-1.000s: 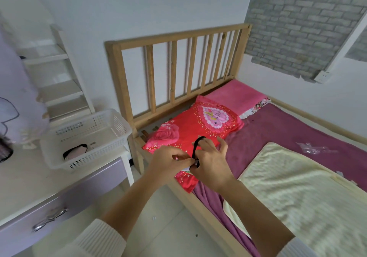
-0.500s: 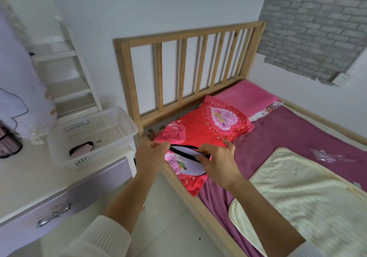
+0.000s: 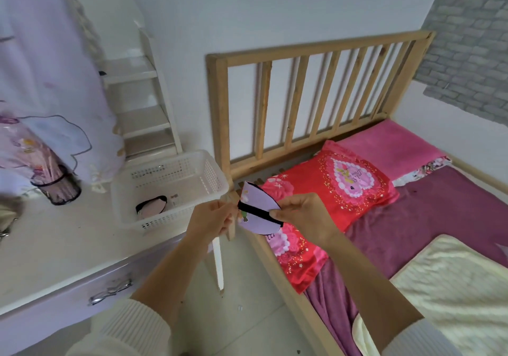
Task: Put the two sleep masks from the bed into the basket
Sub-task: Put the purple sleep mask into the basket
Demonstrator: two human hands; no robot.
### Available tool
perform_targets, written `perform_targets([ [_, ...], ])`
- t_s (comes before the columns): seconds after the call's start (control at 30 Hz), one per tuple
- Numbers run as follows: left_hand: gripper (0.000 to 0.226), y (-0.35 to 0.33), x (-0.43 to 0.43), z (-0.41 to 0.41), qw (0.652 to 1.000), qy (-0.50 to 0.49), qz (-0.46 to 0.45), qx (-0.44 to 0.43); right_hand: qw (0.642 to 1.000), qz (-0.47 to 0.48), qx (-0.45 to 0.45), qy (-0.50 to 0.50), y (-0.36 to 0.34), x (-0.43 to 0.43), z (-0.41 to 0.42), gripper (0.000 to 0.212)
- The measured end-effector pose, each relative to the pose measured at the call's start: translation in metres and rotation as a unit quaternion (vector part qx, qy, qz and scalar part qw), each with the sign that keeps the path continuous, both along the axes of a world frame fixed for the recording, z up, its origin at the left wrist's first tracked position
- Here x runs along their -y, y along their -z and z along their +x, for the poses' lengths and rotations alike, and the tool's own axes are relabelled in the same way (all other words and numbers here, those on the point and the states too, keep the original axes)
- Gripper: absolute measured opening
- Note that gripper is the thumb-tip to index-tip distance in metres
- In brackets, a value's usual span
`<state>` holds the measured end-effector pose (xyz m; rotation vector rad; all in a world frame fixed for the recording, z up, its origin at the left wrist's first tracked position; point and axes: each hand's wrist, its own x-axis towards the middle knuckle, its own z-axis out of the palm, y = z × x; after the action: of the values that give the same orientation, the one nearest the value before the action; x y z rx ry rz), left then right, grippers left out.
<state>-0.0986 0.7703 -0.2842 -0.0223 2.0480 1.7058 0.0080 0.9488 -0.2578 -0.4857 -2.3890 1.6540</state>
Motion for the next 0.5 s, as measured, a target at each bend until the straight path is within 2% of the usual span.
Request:
perform_targets([
  [0.1,0.009,0.007,0.018,-0.043,1.0,-0.002,0.021,-0.007,0.999,0.015,0.019,-0.024,0.004,0.004,-0.05,0.012],
  [0.2,0.009,0.019,0.038,-0.093,0.997,-0.009,-0.017,-0.07,0.998,0.043,0.038,-0.039,0.013,0.016,-0.108,0.014],
  [0.27,0.008,0.03,0.054,-0.127,0.987,-0.028,-0.083,-0.137,0.998,0.044,0.045,-0.032,0.019,0.025,-0.15,0.015],
  [0.37,0.011,0.052,0.086,-0.17,0.947,-0.042,-0.205,-0.243,0.997,0.027,0.06,-0.028,0.028,0.043,-0.214,0.015],
  [0.5,0.031,0.092,0.136,-0.206,0.892,0.004,-0.337,-0.302,0.991,0.038,0.122,-0.037,0.059,0.068,-0.282,0.017],
])
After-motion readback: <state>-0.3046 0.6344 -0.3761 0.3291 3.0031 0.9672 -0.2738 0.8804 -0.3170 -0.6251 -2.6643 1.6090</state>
